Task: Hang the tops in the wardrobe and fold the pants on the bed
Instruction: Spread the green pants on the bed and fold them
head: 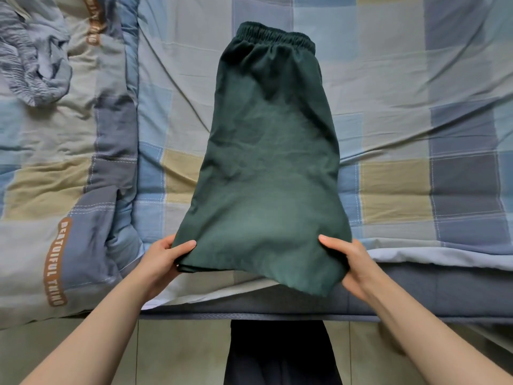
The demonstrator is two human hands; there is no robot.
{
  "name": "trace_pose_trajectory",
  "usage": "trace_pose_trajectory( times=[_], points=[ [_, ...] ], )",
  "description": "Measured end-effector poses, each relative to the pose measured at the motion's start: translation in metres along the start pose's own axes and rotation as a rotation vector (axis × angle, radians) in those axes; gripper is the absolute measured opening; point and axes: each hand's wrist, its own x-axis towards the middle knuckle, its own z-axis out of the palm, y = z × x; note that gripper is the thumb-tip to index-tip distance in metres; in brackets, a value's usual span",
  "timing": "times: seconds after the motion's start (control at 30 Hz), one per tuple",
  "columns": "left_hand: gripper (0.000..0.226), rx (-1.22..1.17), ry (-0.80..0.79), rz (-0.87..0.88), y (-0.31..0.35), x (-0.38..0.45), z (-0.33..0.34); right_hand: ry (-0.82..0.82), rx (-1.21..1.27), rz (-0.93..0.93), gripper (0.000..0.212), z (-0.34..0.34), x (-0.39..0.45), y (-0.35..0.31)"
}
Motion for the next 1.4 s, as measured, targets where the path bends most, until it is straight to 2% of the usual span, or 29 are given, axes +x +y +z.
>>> trace_pose_trajectory(
  times=[0.13, 0.23, 0.3, 0.33, 0.4, 0.47, 0.5, 0.53, 0.57, 0.6, 0.63, 0.7, 0.73, 0.77, 0.83, 0.87, 0.93, 0.97, 1.03, 1.1, 1.17, 1.3, 1.4],
  points=[
    [0.041, 0.06, -0.153, -0.012, -0.004, -0.007, 0.009, -0.038, -0.095, -0.028, 0.031, -0.027, -0.03, -0.013],
    [0.029, 0.279, -0.142, -0.023, -0.019, -0.005, 0.018, 0.037, -0.358, -0.011, 0.021, -0.054, -0.032, -0.008],
    [0.024, 0.519, -0.05, 0.009, -0.034, 0.004, 0.022, 0.11, -0.69, 0.05, 0.013, -0.075, -0.024, 0.002],
    [0.024, 0.666, 0.001, 0.032, -0.041, 0.011, 0.023, 0.135, -0.88, 0.099, 0.021, -0.085, -0.018, 0.01],
    [0.022, 0.986, 0.085, 0.043, -0.046, 0.017, 0.035, 0.185, -1.11, 0.103, 0.021, -0.098, -0.01, 0.021],
    [0.038, 1.301, 0.362, 0.052, -0.042, 0.013, 0.059, 0.209, -1.041, 0.033, 0.02, -0.097, -0.005, 0.024],
    [0.051, 1.398, 0.509, 0.127, -0.039, 0.008, 0.073, 0.229, -0.938, 0.021, 0.016, -0.093, -0.004, 0.024],
    [0.062, 1.442, 0.578, 0.266, -0.035, 0.004, 0.088, 0.254, -0.867, 0.003, 0.013, -0.087, -0.001, 0.022],
    [0.067, 1.433, 0.587, 0.486, -0.033, 0.001, 0.104, 0.29, -0.828, -0.021, 0.018, -0.083, 0.001, 0.02],
    [0.064, 1.346, 0.494, 0.658, -0.032, 0.001, 0.118, 0.321, -0.763, -0.04, 0.024, -0.08, 0.005, 0.018],
    [0.053, 1.21, 0.311, 0.726, -0.028, 0.0, 0.137, 0.335, -0.675, -0.059, 0.027, -0.074, 0.006, 0.013],
    [0.024, 0.97, -0.026, 0.588, -0.023, -0.003, 0.171, 0.278, -0.57, -0.085, 0.033, -0.06, 0.006, 0.008],
    [0.013, 0.888, -0.106, 0.521, -0.022, -0.003, 0.188, 0.224, -0.613, -0.122, 0.038, -0.054, 0.007, 0.009],
    [0.008, 0.803, -0.137, 0.474, -0.02, -0.002, 0.204, 0.147, -0.745, -0.173, 0.045, -0.047, 0.005, 0.011],
    [0.016, 0.647, -0.116, 0.404, -0.018, 0.003, 0.23, -0.034, -1.009, -0.202, 0.064, -0.037, 0.0, 0.021],
    [0.023, 0.629, -0.087, 0.38, -0.017, 0.008, 0.239, -0.122, -1.046, -0.174, 0.07, -0.035, -0.001, 0.026],
    [0.026, 0.773, 0.001, 0.377, -0.016, 0.02, 0.245, -0.214, -0.979, -0.117, 0.064, -0.034, -0.002, 0.023],
    [0.02, 0.851, 0.046, 0.379, -0.017, 0.026, 0.243, -0.194, -0.967, -0.135, 0.054, -0.036, 0.001, 0.019],
    [0.008, 0.896, 0.092, 0.364, -0.018, 0.031, 0.24, -0.007, -1.093, -0.294, 0.035, -0.047, 0.012, 0.007],
    [0.008, 0.852, 0.071, 0.355, -0.019, 0.034, 0.236, 0.239, -1.195, -0.47, 0.025, -0.055, 0.02, -0.005],
    [0.014, 0.787, 0.027, 0.37, -0.02, 0.035, 0.23, 0.329, -1.258, -0.534, 0.016, -0.052, 0.026, -0.01],
    [0.023, 0.631, -0.087, 0.389, -0.023, 0.038, 0.219, 0.446, -1.532, -0.557, 0.04, -0.029, 0.042, -0.01],
    [0.04, 0.669, -0.218, 0.386, -0.014, 0.035, 0.213, 0.48, -1.511, -0.568, 0.03, -0.015, 0.054, -0.02]
  ],
)
